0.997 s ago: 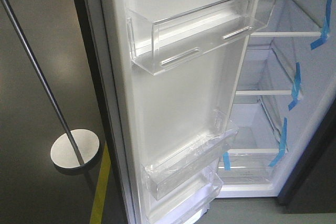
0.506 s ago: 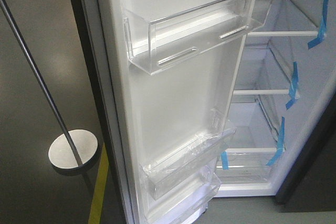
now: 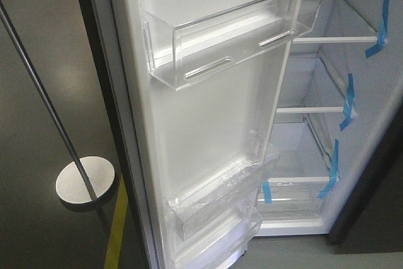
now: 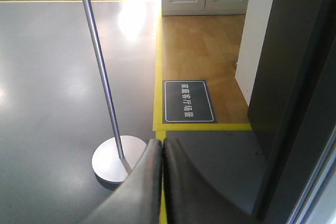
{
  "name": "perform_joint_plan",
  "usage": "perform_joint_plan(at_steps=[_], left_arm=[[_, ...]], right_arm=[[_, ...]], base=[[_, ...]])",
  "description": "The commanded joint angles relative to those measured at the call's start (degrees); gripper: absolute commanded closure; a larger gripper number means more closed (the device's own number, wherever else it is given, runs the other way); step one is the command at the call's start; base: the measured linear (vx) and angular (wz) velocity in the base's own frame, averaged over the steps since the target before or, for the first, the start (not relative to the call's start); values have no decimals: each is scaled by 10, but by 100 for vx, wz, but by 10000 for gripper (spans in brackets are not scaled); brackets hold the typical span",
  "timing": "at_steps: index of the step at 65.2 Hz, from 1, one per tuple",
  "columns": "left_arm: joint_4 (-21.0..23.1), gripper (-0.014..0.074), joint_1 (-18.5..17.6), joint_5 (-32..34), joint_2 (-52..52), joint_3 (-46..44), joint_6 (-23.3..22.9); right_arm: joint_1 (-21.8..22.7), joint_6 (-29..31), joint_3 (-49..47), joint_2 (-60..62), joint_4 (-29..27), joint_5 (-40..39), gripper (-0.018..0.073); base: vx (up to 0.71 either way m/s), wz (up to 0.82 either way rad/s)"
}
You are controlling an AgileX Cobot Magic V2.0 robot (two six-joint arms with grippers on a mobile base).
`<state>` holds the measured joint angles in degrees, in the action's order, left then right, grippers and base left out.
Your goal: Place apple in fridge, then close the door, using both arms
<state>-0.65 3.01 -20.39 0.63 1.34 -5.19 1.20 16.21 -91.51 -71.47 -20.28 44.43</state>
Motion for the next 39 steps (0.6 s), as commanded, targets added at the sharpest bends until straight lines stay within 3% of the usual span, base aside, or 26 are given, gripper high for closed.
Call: perform_joint_plan(at_steps=[1, 39], left_arm=[[0, 603, -2, 39, 9, -10, -5], [0, 603, -2, 39, 9, -10, -5]], right_arm=[[2, 5, -17, 14, -11, -48, 401], [2, 5, -17, 14, -11, -48, 401]], base=[[0, 0], [0, 0]])
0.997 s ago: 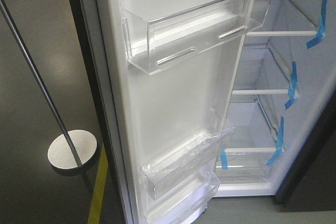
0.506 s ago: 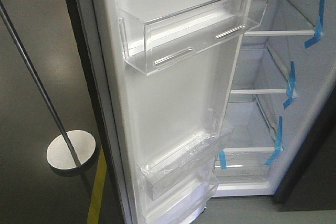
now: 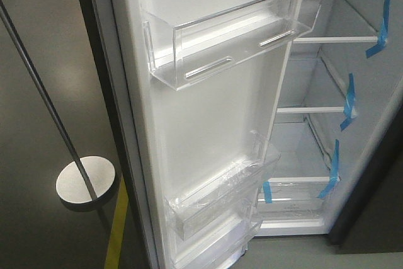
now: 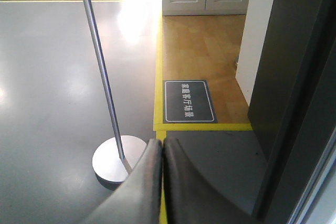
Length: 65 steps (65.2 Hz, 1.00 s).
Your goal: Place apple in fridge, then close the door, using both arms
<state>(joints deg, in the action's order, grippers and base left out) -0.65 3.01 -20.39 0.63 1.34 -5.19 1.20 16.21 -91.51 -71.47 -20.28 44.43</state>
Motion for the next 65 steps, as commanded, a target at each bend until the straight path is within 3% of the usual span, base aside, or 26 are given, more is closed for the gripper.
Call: perform_joint_plan(at_steps=[1, 41, 48, 56, 65], left_arm=[[0, 603, -2, 39, 9, -10, -5], [0, 603, -2, 39, 9, -10, -5], [0, 603, -2, 39, 9, -10, -5], [0, 603, -2, 39, 9, -10, -5], [0, 603, -2, 39, 9, -10, -5]], right_arm=[[2, 5, -17, 14, -11, -48, 401], [2, 5, -17, 14, -11, -49, 401], [2, -1, -17, 14, -18, -89, 401], [1, 29, -17, 14, -101, -142, 401], [-24, 188, -33, -3, -243, -147, 401]], base=[[0, 0], [0, 0], [0, 0], [0, 0], [0, 0]])
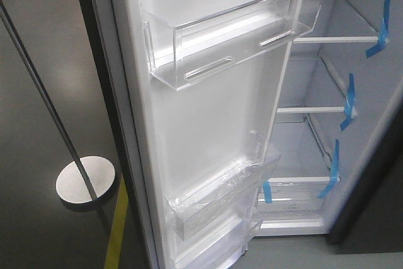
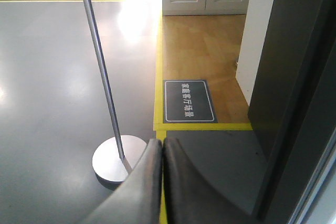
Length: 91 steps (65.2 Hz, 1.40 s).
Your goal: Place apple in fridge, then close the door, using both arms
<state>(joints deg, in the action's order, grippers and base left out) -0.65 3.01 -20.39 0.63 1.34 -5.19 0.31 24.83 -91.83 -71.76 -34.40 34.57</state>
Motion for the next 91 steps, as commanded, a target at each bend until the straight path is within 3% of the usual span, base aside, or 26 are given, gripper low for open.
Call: perform_joint_plan(at_steps=[1, 7, 15, 41, 62, 91], left_arm=[[0, 603, -2, 39, 9, -10, -5], [0, 603, -2, 39, 9, -10, -5], [0, 603, -2, 39, 9, -10, -5], [0, 603, -2, 39, 9, -10, -5], [0, 603, -2, 39, 9, -10, -5], [0, 603, -2, 39, 9, -10, -5]], right_arm=[[-19, 121, -34, -6, -117, -44, 401], [-51, 228, -68, -38, -203, -16, 401], [-80, 275, -102, -88, -236, -1, 401], [-84, 274, -108, -211, -241, 24, 386], [-84, 260, -108, -223, -230, 46, 325], [-83, 221, -108, -223, -188, 50, 30]], base=[[0, 0], [0, 0], [0, 0], [0, 0], [0, 0], [0, 0]])
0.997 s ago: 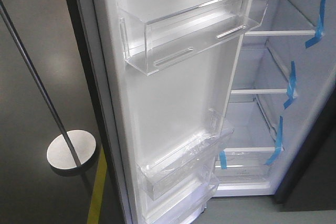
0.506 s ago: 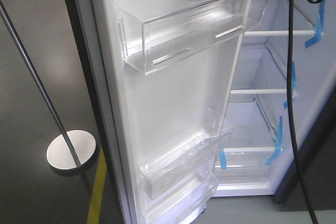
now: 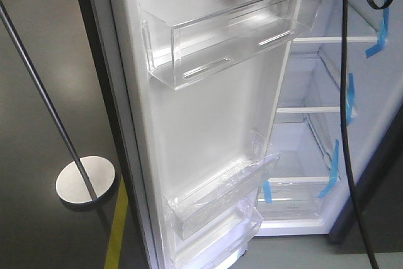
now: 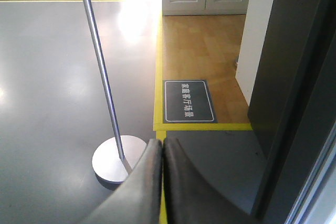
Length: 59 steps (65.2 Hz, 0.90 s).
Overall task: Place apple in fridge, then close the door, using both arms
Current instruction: 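Lower the apple in the right gripper into the upper clear door bin, then open the right gripper and withdraw it from the apple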
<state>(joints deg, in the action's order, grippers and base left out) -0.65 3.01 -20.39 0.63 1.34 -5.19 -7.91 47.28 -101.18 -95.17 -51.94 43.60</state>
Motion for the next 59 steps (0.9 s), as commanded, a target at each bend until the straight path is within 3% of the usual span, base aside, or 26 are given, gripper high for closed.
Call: perform_joint_plan(at_steps=[1, 24, 33, 41, 54, 59], left_arm=[[0, 603, -2, 39, 9, -10, -5], [0, 603, -2, 39, 9, -10, -5], [0, 603, -2, 39, 9, -10, -5], [0, 603, -2, 39, 9, -10, -5], [0, 603, -2, 39, 9, -10, -5], [0, 603, -2, 39, 9, -10, -5]], right_arm=[[-1, -3, -14, 11, -13, -41, 24], [-1, -5, -29, 31, -13, -55, 3], [0, -5, -47, 63, -9, -52, 43], [0, -10, -47, 109, 7, -35, 162], [0, -18, -45, 170, 72, 16, 557], [0, -41, -45, 189, 94, 40, 573]], base=[[0, 0], [0, 0], [0, 0], [0, 0], [0, 0], [0, 0]])
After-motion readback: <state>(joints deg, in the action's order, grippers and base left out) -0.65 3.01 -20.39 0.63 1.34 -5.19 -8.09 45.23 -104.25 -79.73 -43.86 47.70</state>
